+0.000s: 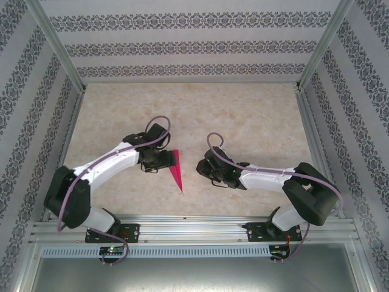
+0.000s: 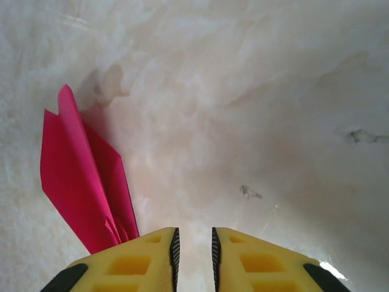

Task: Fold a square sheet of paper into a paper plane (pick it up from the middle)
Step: Move a paper plane to the center of the table.

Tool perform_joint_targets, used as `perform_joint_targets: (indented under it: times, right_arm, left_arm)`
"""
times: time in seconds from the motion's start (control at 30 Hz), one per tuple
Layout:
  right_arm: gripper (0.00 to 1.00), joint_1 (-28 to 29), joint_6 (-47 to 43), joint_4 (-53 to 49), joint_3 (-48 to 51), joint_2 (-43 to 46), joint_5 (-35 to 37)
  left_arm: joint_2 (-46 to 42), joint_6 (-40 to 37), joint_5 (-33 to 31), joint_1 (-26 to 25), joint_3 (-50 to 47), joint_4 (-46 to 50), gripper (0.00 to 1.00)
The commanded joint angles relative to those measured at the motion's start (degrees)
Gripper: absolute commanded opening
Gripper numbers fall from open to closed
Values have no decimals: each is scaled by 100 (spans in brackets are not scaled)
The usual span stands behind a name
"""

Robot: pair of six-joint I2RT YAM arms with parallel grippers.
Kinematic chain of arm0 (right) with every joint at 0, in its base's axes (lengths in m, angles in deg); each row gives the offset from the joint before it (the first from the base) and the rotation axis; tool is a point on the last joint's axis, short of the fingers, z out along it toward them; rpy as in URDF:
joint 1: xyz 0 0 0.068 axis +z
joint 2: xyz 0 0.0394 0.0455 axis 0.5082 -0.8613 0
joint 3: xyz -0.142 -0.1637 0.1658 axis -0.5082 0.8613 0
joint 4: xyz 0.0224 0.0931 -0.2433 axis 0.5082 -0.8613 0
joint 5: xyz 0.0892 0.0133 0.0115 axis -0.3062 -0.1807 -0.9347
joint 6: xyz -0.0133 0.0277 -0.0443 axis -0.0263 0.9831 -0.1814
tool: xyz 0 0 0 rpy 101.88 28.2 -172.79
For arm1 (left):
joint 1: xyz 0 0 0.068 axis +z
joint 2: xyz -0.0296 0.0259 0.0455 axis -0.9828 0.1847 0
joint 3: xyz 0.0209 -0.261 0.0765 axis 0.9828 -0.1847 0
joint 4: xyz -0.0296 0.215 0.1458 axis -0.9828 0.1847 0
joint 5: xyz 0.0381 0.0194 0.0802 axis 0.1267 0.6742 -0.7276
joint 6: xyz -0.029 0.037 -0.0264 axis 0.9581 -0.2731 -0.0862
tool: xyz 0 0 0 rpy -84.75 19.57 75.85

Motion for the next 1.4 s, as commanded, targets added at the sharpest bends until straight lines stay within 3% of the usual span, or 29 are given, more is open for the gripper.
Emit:
perform_joint_targets:
  times: [0.0,0.1,0.23,0.57,0.8,0.9,1.13,1.37]
  right_arm:
    - [25,14,-245,358,-19,-59,-303]
    - [28,30,-234,790,-37,-297,-615]
    - [32,108,-343,1130,-252,-649,-990]
    - [36,327,-704,887,-994,-1464,-1423]
    - [39,347,-1051,515,-1312,-1630,-1608]
    - [41,349,-1180,164,-1381,-1588,-1341]
    - [42,289,-1460,69,-1736,-1862,-1735]
    - [43,311,-1429,103,-1719,-1915,-1695]
  left_arm:
    - [485,276,-261,-155,348,210,78]
    - [959,281,-182,-156,631,146,78]
    - [1301,230,-600,-115,932,550,72]
    - [678,121,56,658,-224,-228,44]
    - [679,11,113,699,-267,-284,44]
    - [664,0,41,708,-277,-256,42]
    - [545,17,30,712,-367,-328,41]
    - [547,-13,36,709,-360,-318,41]
